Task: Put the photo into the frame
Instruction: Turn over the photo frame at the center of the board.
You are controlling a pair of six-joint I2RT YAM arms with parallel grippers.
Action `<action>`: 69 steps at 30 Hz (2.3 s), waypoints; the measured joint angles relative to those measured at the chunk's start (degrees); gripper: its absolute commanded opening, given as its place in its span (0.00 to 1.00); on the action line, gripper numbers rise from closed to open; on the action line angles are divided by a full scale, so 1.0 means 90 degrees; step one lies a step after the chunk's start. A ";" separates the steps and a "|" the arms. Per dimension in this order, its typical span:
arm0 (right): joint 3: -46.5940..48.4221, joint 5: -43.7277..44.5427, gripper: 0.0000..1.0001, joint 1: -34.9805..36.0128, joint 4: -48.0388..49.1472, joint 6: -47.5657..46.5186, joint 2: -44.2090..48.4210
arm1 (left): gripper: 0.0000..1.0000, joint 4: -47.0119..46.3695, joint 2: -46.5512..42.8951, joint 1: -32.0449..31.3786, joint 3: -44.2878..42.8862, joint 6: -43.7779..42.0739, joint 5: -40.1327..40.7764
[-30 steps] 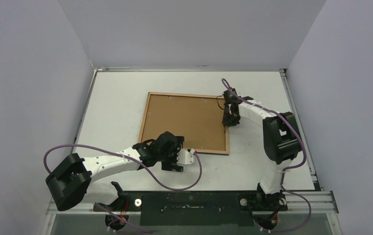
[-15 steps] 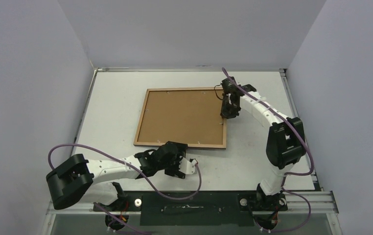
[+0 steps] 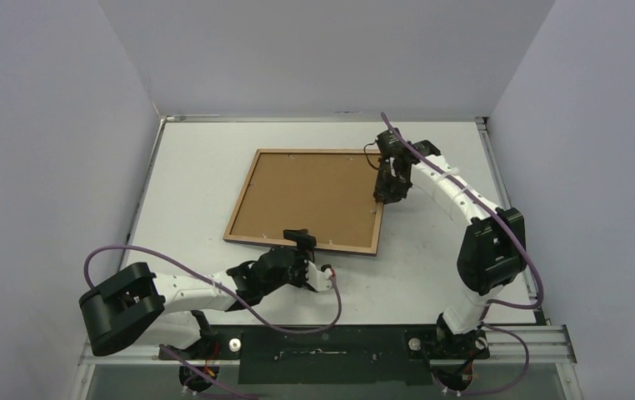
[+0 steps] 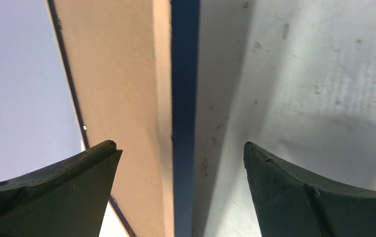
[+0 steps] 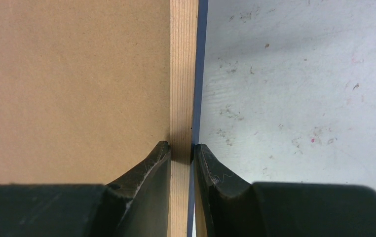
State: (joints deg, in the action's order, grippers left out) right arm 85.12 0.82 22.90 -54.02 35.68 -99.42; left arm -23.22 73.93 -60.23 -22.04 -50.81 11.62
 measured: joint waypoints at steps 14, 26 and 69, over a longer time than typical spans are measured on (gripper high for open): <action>0.0000 -0.0148 0.05 0.0342 -0.0121 0.0440 0.0321 | 0.57 -0.0447 -0.0002 0.0121 -0.0010 -0.0413 0.0304; 0.0209 -0.0129 0.18 0.0406 0.0265 0.0658 0.0692 | 0.05 0.0476 -0.0219 0.0950 -0.0721 -0.0772 0.0165; -0.3332 -0.3711 0.86 -0.0658 0.6011 -0.0840 0.3203 | 0.00 0.5132 -0.0612 0.3402 -0.6810 0.3997 -0.3177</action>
State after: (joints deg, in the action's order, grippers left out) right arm 55.13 -32.58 16.97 0.08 28.12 -70.59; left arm 22.96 68.42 -29.61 -83.33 -14.83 -16.97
